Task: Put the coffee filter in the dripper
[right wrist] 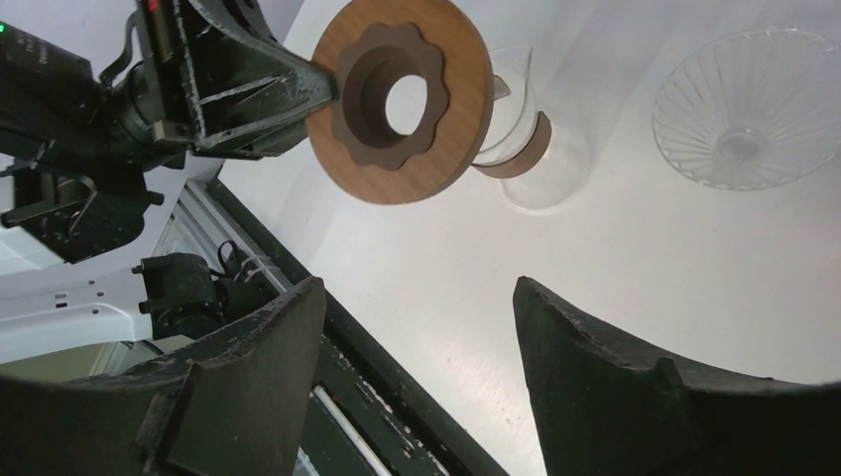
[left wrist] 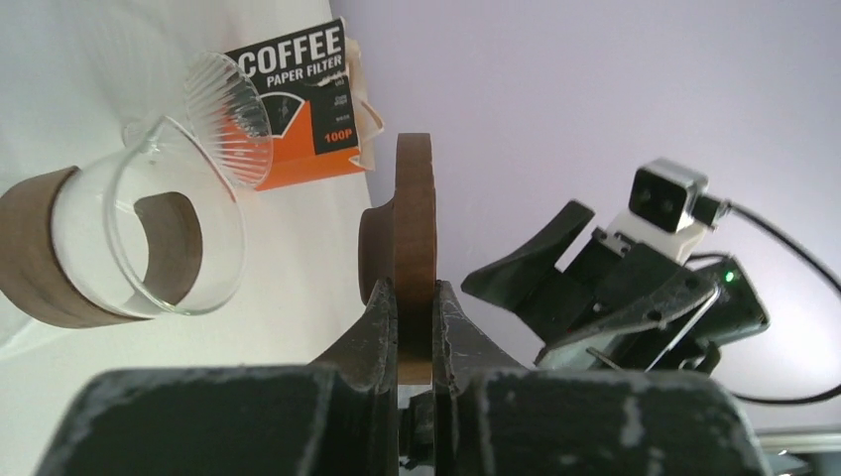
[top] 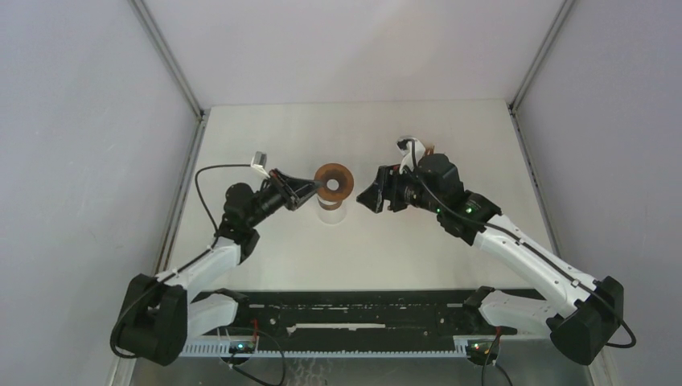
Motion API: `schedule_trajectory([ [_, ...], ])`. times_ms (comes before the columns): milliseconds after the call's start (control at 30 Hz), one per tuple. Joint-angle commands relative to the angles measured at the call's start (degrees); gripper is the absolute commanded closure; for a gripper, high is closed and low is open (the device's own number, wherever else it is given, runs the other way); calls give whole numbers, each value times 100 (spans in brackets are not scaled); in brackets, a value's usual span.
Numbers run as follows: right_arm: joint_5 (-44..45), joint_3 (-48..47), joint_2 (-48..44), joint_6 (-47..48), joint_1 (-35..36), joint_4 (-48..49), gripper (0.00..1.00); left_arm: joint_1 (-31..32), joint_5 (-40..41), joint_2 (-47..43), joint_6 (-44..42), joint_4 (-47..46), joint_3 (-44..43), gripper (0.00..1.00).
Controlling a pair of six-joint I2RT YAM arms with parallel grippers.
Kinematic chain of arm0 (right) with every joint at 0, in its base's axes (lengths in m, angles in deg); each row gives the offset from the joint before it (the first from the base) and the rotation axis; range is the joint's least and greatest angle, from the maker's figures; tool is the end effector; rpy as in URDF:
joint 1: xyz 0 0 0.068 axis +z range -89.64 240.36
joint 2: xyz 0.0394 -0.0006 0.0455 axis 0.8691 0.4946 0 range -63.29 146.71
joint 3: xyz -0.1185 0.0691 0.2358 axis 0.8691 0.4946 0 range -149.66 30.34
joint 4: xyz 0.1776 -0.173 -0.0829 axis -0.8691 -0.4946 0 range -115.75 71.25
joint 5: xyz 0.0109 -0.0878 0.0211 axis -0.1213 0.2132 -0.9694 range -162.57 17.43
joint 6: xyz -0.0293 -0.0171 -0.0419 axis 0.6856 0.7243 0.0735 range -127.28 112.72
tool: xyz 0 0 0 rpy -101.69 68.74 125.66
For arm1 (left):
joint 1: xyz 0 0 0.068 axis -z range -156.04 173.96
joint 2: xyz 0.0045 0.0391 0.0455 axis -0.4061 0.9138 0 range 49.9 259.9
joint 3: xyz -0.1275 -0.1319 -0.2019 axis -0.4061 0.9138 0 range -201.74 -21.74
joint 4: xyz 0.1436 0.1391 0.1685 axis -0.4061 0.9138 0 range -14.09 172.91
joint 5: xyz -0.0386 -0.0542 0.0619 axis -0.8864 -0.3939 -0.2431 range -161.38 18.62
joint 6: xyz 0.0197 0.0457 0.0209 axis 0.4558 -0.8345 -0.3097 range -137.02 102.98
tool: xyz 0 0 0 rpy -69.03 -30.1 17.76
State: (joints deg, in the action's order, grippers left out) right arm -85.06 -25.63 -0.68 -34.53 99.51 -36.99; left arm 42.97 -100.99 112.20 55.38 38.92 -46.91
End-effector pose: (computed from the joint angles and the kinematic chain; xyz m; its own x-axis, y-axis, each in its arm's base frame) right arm 0.1871 0.1622 0.3334 -0.6419 0.0538 -0.7649 -0.5340 0.6846 0.4962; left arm 0.2153 -0.0927 0.2469 -0.7159 -0.6299 -0.3012 0.2246 0.2007 -0.9536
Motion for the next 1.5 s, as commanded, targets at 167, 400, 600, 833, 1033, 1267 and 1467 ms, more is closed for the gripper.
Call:
schedule_trajectory([
  [167, 225, 253, -129, 57, -67, 374, 17, -445, -296, 1516, 1876, -3037, 407, 100],
  [400, 118, 407, -210, 92, -229, 373, 16, -501, -351, 2230, 2291, -4059, 435, 100],
  [600, -15, 514, -205, 79, -376, 472, 17, -648, -312, 2216, 1999, -3696, 566, 100],
  [833, -131, 547, -79, 70, -407, 555, 16, -802, -325, 2487, 1769, -3664, 674, 100],
  [1033, -155, 566, -48, 91, -416, 556, 17, -806, -321, 2630, 1566, -3497, 607, 100],
  [1267, -186, 610, -40, 83, -454, 570, 17, -802, -331, 2821, 1464, -3482, 571, 100],
  [1467, -220, 620, -12, 75, -462, 620, 17, -787, -371, 2874, 1435, -3481, 603, 95],
])
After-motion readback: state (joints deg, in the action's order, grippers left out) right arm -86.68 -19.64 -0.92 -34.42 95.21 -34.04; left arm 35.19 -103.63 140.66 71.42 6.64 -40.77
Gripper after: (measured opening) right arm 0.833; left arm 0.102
